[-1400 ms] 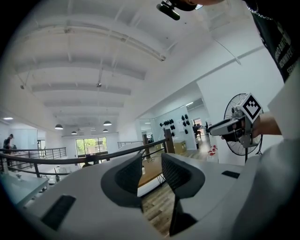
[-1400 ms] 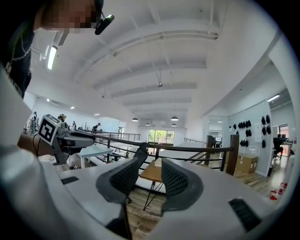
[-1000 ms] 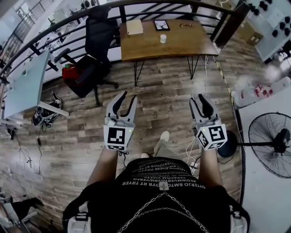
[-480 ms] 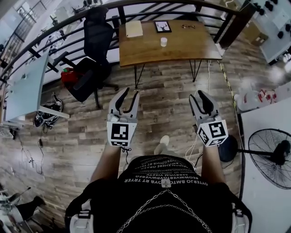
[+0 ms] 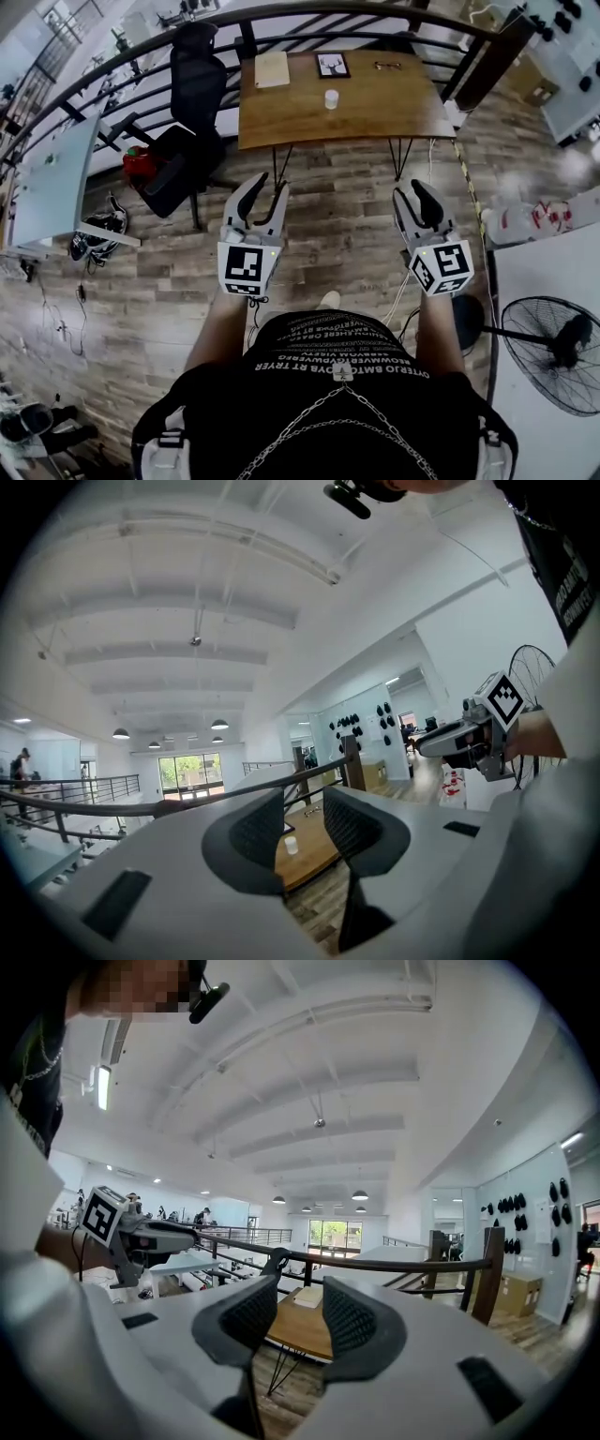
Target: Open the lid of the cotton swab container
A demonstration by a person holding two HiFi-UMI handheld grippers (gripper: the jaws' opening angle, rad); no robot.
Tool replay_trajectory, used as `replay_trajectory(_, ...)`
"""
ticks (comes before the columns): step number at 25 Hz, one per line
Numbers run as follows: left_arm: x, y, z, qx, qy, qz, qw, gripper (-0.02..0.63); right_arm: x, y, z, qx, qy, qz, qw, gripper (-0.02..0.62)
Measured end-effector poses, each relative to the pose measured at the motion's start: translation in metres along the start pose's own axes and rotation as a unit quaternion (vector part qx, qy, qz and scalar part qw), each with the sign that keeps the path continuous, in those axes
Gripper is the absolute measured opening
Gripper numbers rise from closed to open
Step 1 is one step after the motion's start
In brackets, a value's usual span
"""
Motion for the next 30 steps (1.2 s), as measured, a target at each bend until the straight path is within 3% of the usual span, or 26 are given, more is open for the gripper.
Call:
replay_trajectory(9, 0.022, 0.01, -0.033, -0.003, 0.013, -0.012, 0.9998, 0.147, 0.05, -0.006, -0.008, 0.018, 0.011, -0.01, 1.0, 0.138)
replay_trajectory(19, 0.021, 0.003, -0.021, -0.019, 0.039, -0.008, 0.999, 0.147, 0.052, -0.019, -0.01, 0.011, 0.025, -0.024, 0.999, 0.138)
replay_trajectory(30, 0.025, -0.014, -0.042, 0.005, 0.041, -0.03, 0.9987, 0.147, 0.062, -0.032, -0.019, -0.003, 0.014, -0.03, 0.999, 0.138)
Point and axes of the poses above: the fingertips, and each gripper's own axes: z backward along the fingers, x to its right, y out of its top, the point moved 10 cm from there along z, backward along the fingers, and after that the axes turned 3 degrees about x, right-handed, at the moved point
